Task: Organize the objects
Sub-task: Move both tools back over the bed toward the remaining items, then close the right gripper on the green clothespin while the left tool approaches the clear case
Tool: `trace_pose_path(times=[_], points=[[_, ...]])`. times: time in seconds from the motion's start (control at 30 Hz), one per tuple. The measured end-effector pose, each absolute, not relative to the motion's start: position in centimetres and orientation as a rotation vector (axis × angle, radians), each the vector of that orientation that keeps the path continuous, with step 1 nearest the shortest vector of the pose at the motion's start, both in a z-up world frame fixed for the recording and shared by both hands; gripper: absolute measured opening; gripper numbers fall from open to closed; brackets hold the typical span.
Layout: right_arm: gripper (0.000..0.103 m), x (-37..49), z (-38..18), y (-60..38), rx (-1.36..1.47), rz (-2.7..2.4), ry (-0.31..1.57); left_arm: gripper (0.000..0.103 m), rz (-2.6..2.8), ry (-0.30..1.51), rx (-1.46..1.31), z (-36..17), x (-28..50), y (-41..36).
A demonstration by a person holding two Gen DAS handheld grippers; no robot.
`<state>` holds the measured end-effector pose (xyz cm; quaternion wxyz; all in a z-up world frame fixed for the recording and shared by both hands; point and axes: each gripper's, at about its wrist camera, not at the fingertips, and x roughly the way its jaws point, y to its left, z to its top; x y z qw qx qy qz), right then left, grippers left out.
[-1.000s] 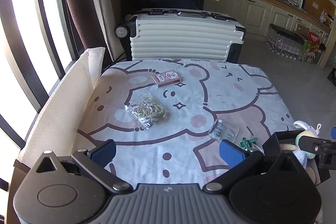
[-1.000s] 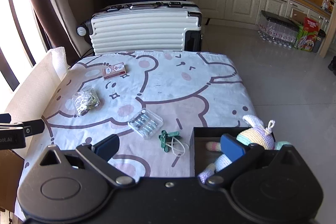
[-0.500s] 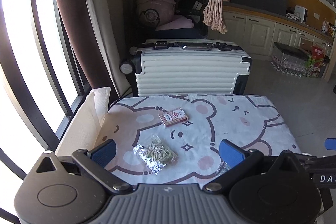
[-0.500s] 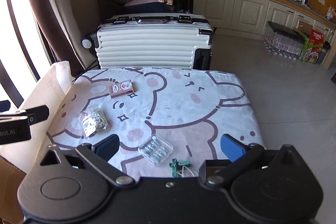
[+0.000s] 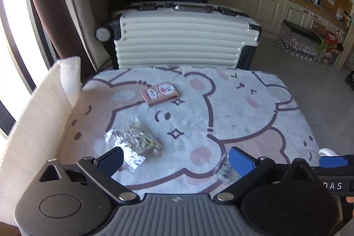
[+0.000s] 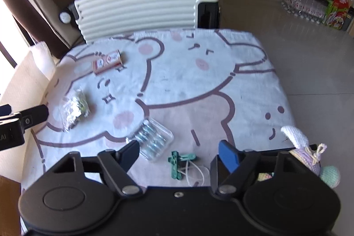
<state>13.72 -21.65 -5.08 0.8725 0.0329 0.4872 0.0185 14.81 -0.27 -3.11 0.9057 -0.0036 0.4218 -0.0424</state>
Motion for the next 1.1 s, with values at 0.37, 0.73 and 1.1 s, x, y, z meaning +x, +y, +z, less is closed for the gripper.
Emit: trace_pose_path(times=[0.37,0.73,1.1], points=[[0.054,16.8,-10.9,-21.3,-0.021,0.142,1.195,0.093,-0.164,0.937,-0.023,-6.6,18.3,-3.0],[0.054,18.5,-14.2,-20.4,-0.11,0.185,1.275,0.094,-0.228,0.993,0.049,-9.1,20.3,-5.3],[0.036,18.7,-15.6,-19.5,-0.176,0.244,1.292,0.1,-0.229,1.022,0.07,-10.9,21.2,-6.3]])
